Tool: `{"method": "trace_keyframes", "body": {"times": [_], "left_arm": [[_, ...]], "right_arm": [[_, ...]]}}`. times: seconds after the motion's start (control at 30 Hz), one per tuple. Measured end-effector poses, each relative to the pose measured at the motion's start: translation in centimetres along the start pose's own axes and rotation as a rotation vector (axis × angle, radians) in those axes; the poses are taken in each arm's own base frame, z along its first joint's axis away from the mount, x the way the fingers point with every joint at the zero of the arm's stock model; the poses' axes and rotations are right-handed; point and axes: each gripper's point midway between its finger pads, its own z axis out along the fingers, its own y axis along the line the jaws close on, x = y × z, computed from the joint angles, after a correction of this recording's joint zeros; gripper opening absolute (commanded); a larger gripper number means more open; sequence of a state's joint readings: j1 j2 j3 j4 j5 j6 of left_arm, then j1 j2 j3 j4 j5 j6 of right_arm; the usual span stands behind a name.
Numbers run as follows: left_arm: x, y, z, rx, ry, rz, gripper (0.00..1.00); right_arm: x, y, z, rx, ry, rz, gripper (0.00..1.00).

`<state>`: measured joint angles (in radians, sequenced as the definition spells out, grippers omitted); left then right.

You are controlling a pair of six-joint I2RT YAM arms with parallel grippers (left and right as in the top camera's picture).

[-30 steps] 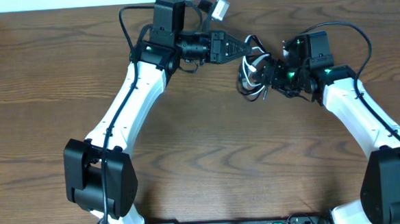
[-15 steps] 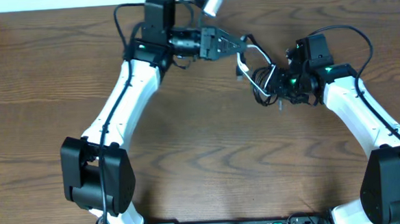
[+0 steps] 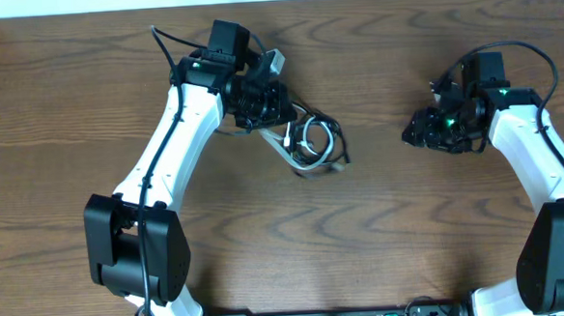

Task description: Untangle cables

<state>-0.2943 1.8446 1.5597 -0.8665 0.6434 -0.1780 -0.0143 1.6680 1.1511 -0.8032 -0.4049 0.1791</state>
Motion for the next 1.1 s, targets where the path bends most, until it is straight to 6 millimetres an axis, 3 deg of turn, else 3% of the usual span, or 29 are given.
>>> {"method": "trace_keyframes", "body": {"times": [0.17, 0.3, 0.4, 0.5, 0.63, 0.77, 0.87, 1.1], "left_arm": [[0.7, 1.4, 0.4, -0.126, 0.018, 0.053, 0.09], [0.2, 4.2, -0.2, -0.293, -0.011, 0.061, 0.17], [-0.6, 6.3, -1.0, -0.428, -0.051, 0.062, 0.31], [-1.8, 7.7, -1.8, -0.521, -0.106, 0.066, 0.52], [-3.0, 7.9, -2.1, -0.548, -0.156, 0.082, 0.57], [-4.8, 5.0, -0.5, -0.373, -0.188, 0.208, 0.57], [-4.6, 3.4, 1.3, -0.272, -0.155, 0.280, 0.57], [-1.7, 5.3, 8.1, -0.235, 0.036, 0.311, 0.57]], "right_arm": [[-0.2, 1.3, 0.0, -0.071, -0.004, -0.024, 0.54], [-0.3, 1.5, -0.1, -0.085, -0.007, -0.028, 0.56], [-0.2, 1.5, -0.1, -0.086, -0.006, -0.030, 0.59], [-0.3, 1.5, -0.1, -0.086, -0.007, -0.036, 0.65], [-0.3, 1.3, 0.0, -0.071, -0.010, -0.039, 0.68], [-0.6, 1.1, 0.0, -0.061, -0.024, -0.044, 0.68], [-0.7, 1.0, 0.0, -0.055, -0.026, -0.045, 0.68], [-0.7, 1.0, 0.0, -0.052, -0.026, -0.044, 0.68]]}}
